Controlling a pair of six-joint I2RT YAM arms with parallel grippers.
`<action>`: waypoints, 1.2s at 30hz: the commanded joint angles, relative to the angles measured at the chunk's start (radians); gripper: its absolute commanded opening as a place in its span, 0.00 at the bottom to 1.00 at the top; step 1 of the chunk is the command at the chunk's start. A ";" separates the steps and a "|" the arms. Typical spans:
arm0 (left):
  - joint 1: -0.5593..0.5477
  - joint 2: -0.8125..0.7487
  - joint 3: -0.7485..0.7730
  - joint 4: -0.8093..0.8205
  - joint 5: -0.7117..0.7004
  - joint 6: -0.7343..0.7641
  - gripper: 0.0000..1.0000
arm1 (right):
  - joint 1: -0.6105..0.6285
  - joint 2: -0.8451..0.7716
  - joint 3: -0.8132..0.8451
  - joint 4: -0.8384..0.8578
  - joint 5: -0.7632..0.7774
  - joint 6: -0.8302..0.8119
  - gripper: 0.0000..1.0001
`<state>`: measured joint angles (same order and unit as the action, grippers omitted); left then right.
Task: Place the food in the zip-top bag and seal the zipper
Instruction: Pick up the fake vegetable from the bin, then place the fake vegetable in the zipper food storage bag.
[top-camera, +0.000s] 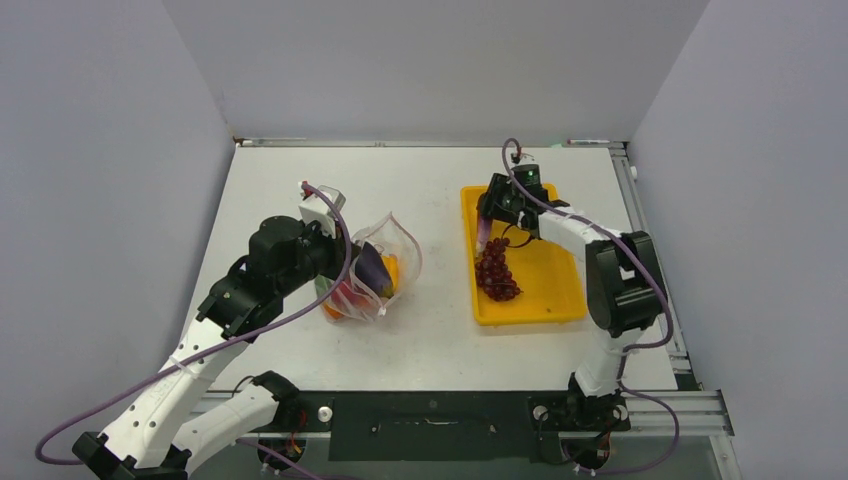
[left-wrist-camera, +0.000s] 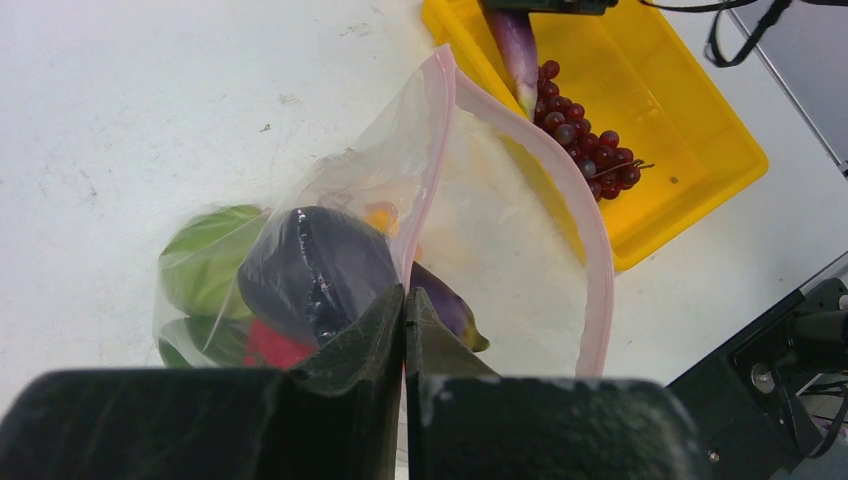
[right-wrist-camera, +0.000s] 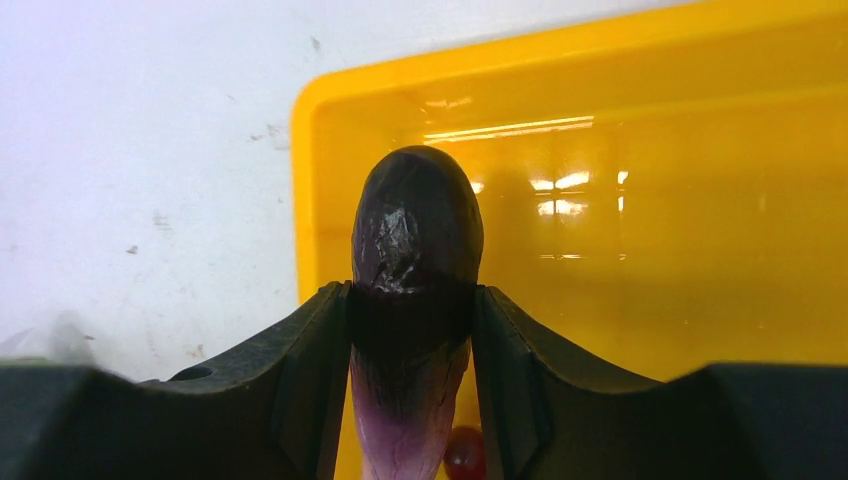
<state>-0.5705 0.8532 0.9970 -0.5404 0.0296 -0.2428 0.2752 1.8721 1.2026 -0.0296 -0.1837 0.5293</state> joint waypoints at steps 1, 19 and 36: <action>-0.006 -0.010 0.007 0.024 -0.005 0.001 0.00 | 0.003 -0.199 -0.041 0.095 0.063 -0.005 0.13; -0.006 -0.005 0.006 0.023 -0.006 -0.002 0.00 | 0.178 -0.633 -0.195 0.229 0.088 -0.020 0.10; -0.006 0.003 0.006 0.024 -0.004 -0.003 0.00 | 0.353 -0.737 -0.238 0.496 -0.081 0.025 0.08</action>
<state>-0.5743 0.8539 0.9970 -0.5415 0.0292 -0.2428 0.5690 1.1496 0.9638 0.3229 -0.2260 0.5766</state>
